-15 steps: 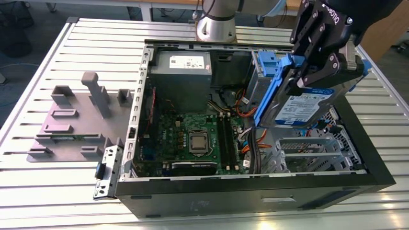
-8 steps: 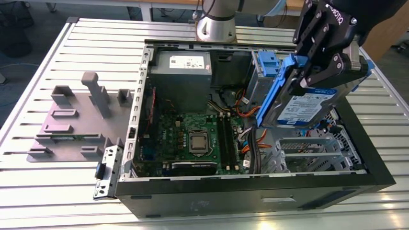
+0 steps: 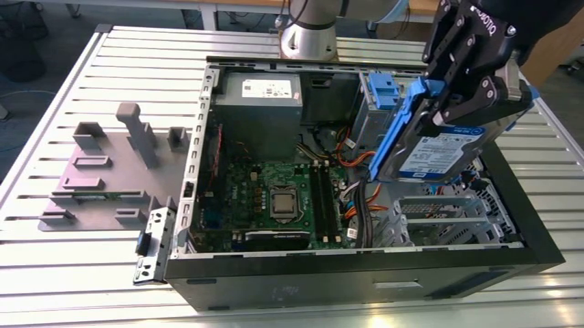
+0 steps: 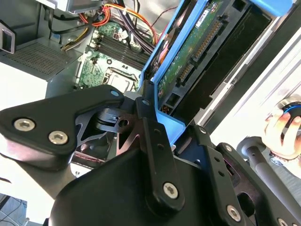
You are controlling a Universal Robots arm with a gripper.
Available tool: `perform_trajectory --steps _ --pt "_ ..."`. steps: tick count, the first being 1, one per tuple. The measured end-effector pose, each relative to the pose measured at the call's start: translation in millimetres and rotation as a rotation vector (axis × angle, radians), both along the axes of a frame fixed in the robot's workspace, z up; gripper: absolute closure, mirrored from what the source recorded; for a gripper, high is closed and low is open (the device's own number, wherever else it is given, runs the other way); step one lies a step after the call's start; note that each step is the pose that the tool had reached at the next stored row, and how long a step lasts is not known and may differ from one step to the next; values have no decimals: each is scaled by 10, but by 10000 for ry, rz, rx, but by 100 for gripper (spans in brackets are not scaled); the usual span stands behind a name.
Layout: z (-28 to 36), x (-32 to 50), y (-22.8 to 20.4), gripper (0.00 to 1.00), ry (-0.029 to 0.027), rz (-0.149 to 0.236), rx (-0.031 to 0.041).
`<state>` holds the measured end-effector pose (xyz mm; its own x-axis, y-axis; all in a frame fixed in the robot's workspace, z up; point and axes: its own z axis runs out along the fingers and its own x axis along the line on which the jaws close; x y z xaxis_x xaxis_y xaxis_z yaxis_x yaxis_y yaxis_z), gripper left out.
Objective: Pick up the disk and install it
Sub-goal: 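Pick up the disk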
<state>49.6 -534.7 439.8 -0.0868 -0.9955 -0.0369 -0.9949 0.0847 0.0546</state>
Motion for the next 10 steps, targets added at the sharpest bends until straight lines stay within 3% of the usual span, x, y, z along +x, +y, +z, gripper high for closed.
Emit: perform_trajectory --steps 10 --pt "-2 52 0 63 0 0 0"
